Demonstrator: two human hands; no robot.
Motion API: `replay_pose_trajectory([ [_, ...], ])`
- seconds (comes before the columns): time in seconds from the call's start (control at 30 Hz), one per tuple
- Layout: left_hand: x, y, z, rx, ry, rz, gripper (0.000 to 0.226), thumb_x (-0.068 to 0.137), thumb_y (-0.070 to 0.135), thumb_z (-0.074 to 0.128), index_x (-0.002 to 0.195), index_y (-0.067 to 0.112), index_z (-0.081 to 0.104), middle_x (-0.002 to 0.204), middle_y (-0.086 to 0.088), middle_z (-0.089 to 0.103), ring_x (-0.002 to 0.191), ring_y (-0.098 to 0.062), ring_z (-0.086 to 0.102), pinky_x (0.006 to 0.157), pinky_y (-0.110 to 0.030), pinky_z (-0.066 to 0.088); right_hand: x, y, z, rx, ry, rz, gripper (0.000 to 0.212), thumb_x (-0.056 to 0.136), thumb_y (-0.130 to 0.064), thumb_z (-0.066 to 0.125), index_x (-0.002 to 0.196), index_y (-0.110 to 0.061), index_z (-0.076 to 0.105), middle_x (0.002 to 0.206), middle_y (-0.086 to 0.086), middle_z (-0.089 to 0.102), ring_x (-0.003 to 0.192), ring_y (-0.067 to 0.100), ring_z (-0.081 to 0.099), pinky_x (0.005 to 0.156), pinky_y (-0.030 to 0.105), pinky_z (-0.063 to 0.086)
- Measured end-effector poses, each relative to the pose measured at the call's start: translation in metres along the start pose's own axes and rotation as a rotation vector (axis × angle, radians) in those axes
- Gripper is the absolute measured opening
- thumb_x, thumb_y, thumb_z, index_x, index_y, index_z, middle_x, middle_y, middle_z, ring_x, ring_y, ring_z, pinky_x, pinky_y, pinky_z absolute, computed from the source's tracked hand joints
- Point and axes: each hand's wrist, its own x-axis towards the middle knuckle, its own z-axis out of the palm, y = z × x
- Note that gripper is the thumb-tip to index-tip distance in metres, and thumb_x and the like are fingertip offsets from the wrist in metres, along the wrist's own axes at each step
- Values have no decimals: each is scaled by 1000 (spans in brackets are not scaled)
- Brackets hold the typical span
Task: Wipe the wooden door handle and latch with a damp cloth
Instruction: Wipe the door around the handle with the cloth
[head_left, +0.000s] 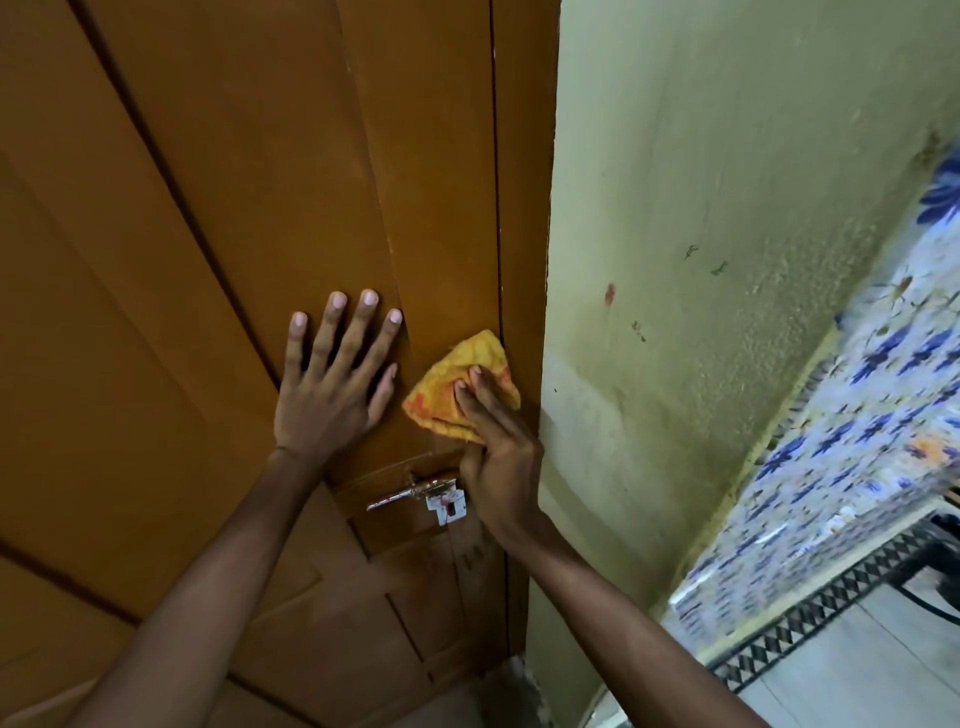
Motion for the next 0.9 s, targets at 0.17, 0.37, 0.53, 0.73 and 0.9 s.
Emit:
replay_pose_trajectory([
  [0.17,0,1,1,16,7,0,64,100,44,49,157,19,30,162,-11,26,153,-29,6,121,-52,11,-43,47,3,-111,-181,-18,49,82,-15,56,131,-10,60,141,4,54,132,26,50,102,44,50],
  [0.37,1,0,0,2,-3,-4,64,101,44,48,157,20,29,162,-11,23,154,-28,2,123,-50,4,-26,35,-25,92,53,260,33,84,1,59,109,-17,72,107,-6,72,100,-5,61,90,33,56],
  [0.53,1,1,-1,18,-1,-8,63,101,44,48,157,20,31,162,-10,24,154,-27,2,123,-50,5,20,15,-39,582,-52,753,42,94,-12,57,132,-30,55,129,-4,61,119,18,58,102,48,48],
  [0.73,0,2,0,22,4,-11,63,101,44,48,157,20,31,161,-10,25,154,-27,0,122,-51,7,39,-2,-33,523,-255,726,63,81,-8,73,137,-25,50,124,-6,62,117,18,58,101,41,50],
  [0.9,0,2,3,33,25,-6,63,100,44,49,156,20,33,160,-10,26,154,-27,1,122,-51,8,65,-5,-45,499,-328,751,62,77,10,56,130,-23,58,111,-3,66,110,23,60,97,45,51],
])
